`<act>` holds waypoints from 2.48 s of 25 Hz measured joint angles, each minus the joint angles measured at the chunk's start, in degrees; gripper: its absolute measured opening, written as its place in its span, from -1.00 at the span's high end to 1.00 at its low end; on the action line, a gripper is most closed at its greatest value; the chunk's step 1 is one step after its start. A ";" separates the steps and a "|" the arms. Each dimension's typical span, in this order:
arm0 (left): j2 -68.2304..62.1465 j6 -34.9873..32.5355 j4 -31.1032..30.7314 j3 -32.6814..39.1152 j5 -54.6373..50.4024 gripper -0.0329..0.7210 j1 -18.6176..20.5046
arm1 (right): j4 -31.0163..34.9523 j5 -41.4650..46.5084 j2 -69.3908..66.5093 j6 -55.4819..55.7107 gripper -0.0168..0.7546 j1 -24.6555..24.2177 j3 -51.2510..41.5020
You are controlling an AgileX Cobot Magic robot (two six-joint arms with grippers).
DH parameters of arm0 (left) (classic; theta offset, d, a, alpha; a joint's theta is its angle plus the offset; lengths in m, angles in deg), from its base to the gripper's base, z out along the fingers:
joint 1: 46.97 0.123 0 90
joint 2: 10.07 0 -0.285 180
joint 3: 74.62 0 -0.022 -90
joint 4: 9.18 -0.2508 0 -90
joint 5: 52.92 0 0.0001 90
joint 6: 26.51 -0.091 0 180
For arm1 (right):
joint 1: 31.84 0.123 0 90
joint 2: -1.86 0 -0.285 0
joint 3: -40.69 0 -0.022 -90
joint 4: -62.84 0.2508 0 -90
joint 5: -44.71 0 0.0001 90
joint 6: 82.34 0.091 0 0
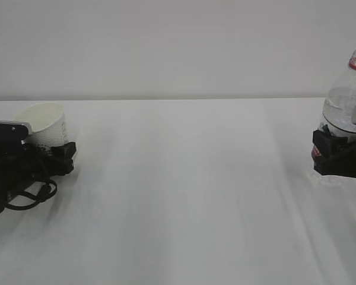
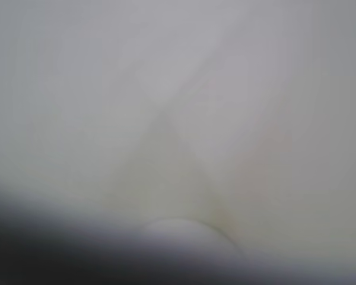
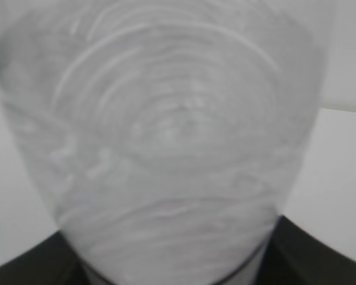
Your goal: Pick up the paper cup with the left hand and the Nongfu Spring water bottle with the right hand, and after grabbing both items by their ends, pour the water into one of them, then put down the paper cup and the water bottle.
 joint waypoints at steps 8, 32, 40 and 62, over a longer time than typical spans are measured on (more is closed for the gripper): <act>0.00 0.75 -6.88 0.00 0.00 -0.49 0.00 | 0.11 0.00 0.00 0.00 -0.14 0.00 0.00; 3.22 2.90 -28.59 0.00 -0.12 -0.49 -3.45 | 0.11 0.00 0.00 0.00 -0.14 0.00 0.00; 3.22 2.90 -28.64 0.00 -0.12 -0.49 -11.33 | 0.11 0.00 0.00 0.00 -0.14 0.00 0.00; 3.22 5.82 -33.13 -4.06 -0.12 -0.49 -21.76 | 0.00 0.00 0.00 0.00 -0.14 0.00 0.00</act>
